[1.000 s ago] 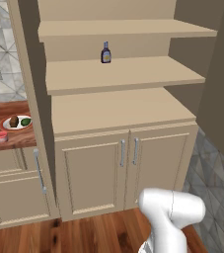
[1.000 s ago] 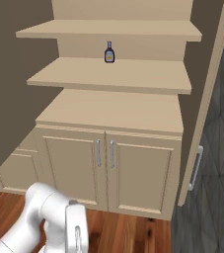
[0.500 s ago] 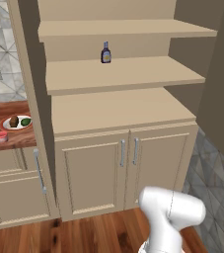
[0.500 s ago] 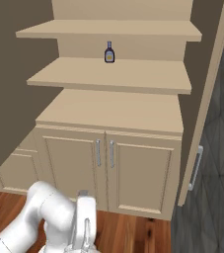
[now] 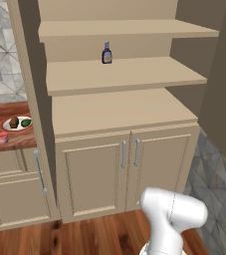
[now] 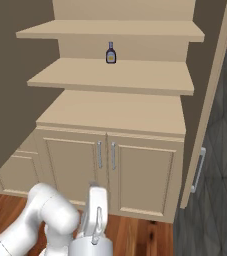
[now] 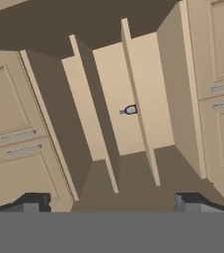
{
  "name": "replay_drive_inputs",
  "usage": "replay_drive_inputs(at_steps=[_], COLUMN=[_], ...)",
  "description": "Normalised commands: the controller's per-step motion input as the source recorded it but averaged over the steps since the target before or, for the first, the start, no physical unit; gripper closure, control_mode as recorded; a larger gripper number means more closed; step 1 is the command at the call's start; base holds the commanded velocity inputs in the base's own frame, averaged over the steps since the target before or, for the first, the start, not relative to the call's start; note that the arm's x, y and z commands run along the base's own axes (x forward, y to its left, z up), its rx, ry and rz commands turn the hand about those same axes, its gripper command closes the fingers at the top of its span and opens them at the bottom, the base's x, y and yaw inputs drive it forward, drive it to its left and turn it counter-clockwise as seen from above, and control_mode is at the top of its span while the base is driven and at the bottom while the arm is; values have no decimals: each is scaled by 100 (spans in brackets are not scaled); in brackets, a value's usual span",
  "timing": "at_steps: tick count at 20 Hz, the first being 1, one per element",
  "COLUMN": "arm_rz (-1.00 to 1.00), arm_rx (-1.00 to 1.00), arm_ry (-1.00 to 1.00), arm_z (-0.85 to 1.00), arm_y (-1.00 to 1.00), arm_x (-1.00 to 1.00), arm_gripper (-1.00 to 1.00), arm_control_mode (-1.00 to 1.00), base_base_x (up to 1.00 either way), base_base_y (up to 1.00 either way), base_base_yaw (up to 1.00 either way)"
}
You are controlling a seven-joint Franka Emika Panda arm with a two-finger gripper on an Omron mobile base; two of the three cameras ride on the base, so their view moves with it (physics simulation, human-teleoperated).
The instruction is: Pick the avocado and bread from the counter and place them on the plate. Then pick the jam from the cabinet and place it next to the plate. Lastly close the cabinet door.
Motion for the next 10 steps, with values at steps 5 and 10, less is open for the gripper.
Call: replay_drive_inputs(at_steps=[5,10], arm_rz=[0,-1], arm_rx=[0,-6], arm_ry=[0,5], arm_z=[-10,-11], arm_y=[-30,-14], arm_x=[0,0], arm_gripper=[-100,-100], arm_control_mode=[-100,-100], base_base_x=[0,0], base_base_y=[0,0], base_base_yaw=[0,0])
